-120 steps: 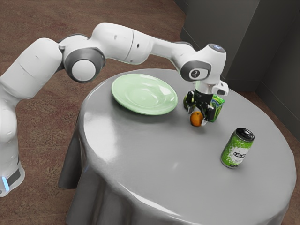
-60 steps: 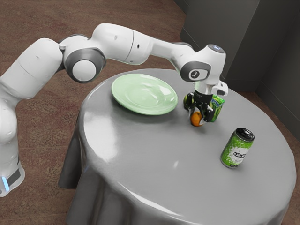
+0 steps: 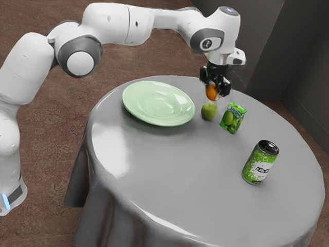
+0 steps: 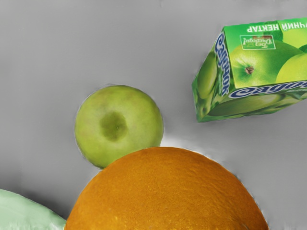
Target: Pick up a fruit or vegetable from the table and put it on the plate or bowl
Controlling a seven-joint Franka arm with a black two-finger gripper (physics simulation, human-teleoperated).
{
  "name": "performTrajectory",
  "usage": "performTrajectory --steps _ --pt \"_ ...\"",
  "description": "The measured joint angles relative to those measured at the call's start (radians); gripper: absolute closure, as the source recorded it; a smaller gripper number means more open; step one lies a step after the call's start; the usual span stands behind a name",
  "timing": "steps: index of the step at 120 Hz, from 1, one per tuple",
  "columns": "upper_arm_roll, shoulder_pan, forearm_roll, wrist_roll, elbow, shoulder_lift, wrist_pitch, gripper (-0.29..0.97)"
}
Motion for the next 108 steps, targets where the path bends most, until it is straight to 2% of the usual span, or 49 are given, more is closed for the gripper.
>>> performTrajectory --steps 21,30,53,70,96,103,108 --pt "0.137 0.009 -0.007 0.031 -0.002 -0.140 -0.152 0.43" --pt "0.161 0.005 -0.010 0.045 -0.011 -0.182 -0.217 0.42" --pt "0.168 0.040 -0.014 0.073 -0.274 -0.387 -0.305 0.42" --pt "0.168 0.065 -0.014 0.089 -0.372 -0.414 -0.333 0.43" --pt "0.165 0.049 -0.013 0.107 -0.414 -0.418 -0.355 0.43" --pt "0.163 0.043 -0.014 0.111 -0.419 -0.412 -0.357 0.38" --pt "0.163 0.036 -0.017 0.113 -0.421 -0.404 -0.355 0.29"
